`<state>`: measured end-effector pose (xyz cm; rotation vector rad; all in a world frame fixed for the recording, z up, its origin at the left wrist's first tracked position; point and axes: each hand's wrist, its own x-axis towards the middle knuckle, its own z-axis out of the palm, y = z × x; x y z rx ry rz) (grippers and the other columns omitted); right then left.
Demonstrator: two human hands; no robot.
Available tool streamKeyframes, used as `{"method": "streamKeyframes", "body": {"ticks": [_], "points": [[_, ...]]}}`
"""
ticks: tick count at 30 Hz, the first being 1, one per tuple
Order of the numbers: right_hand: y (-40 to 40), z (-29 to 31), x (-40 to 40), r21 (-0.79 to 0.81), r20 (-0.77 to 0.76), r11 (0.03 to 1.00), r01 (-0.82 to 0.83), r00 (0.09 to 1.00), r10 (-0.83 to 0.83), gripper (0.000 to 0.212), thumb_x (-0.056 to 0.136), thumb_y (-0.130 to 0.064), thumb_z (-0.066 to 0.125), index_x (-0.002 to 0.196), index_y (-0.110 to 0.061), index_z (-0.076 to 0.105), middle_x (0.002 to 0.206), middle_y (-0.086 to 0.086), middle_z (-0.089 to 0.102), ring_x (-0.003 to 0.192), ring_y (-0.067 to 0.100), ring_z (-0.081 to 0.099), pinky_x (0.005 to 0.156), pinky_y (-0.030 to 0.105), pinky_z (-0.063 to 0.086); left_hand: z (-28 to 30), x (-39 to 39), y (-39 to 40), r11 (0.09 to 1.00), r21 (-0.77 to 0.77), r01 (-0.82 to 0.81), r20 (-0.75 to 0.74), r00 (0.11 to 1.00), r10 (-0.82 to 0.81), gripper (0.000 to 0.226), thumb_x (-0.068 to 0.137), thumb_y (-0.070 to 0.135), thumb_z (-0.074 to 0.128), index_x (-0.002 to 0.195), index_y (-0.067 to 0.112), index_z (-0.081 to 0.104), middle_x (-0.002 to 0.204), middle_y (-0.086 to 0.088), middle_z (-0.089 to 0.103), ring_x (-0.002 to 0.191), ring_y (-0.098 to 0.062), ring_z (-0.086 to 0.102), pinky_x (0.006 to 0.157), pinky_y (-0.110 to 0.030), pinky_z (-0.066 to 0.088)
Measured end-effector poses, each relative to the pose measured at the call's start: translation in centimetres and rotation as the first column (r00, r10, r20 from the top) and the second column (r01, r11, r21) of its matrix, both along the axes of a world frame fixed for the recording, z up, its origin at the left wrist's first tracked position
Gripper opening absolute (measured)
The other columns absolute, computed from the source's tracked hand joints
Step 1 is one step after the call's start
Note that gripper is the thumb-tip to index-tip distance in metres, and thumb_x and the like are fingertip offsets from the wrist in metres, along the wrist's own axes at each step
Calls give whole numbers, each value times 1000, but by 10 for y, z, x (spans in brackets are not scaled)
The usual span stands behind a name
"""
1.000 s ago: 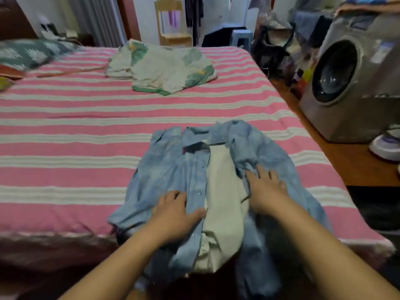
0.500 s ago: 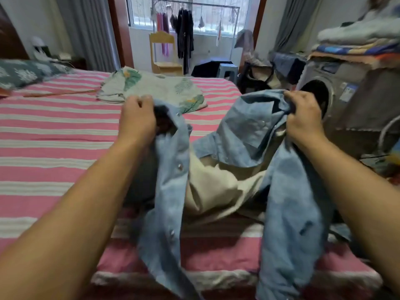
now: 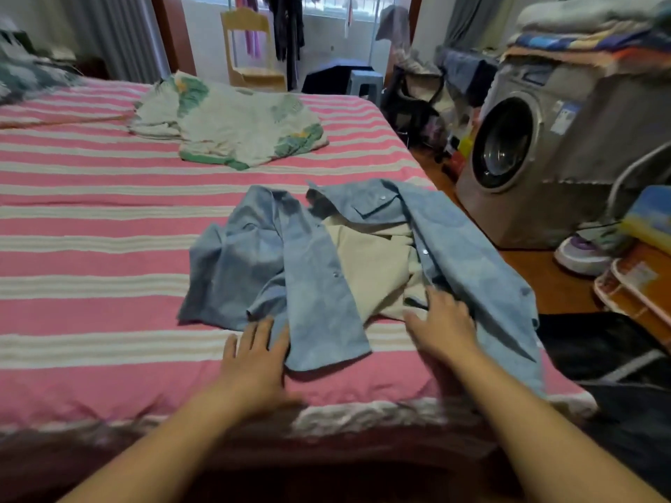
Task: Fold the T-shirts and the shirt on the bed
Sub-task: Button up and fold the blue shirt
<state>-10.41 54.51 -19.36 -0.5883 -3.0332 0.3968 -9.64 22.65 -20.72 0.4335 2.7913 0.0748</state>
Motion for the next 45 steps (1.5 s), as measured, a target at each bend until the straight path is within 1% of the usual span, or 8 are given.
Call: {"method": "streamKeyframes", "body": {"ticks": [4,7,12,16,20,26,35,45], "points": [[-10,16,-8,-153,-381,988,-17,923,-43,39,92,-39,66,119,-11,66,118,14,68,111,38,60,87,44,48,11,6,21,978,200,49,-338,941,22,81,66,64,71,126,14,52,125,-12,53,118,-37,53,98,-49,44],[-17,50,-14,-278,-632,960,-36,759,-155,18,91,-28,69,99,-12,72,95,8,74,92,28,67,75,34,43,32,6,30,909,392,144,-510,856,85,31,68,17,74,90,16,52,87,-3,52,80,-33,57,63,-40,42],[-62,124,20,-255,-898,884,-391,435,-67,20,92,-21,67,73,-15,61,67,-8,59,65,3,55,63,19,42,93,-1,-14,787,617,3,-480,794,373,34,69,-7,60,74,20,39,80,-2,43,68,-34,45,55,-40,31],[-66,115,52,-328,-238,746,-580,815,528,24,90,-27,69,70,-20,60,69,-5,62,65,5,56,65,24,44,91,10,-67,986,142,-83,-199,974,110,31,87,12,59,75,31,37,94,0,45,82,-29,53,67,-39,39],[-53,78,72,-122,688,807,-578,537,488,24,94,-36,64,117,-28,61,112,-6,65,98,14,59,80,27,43,67,32,-76,991,-124,42,298,955,-3,27,88,42,65,112,36,56,121,1,49,109,-22,54,96,-37,47],[-84,58,51,-191,56,931,-311,944,326,28,90,-44,68,93,-20,54,96,-1,59,90,21,57,73,33,42,61,17,-16,849,457,-265,-72,941,332,22,95,43,56,89,23,50,95,-1,61,89,-28,60,75,-40,49],[-104,12,41,88,161,981,-174,974,158,28,93,-3,43,120,-7,49,122,18,58,114,37,58,90,39,46,12,-19,17,863,313,-397,-98,890,445,69,95,64,52,134,8,44,139,-15,50,123,-35,55,91,-45,47],[-104,82,51,-557,-357,791,-252,933,46,29,94,-22,69,66,-15,64,53,-13,55,52,1,45,52,19,35,6,-21,22,842,380,-381,-111,886,451,41,103,45,45,122,10,56,132,-14,50,123,-36,48,98,-47,43]]}}
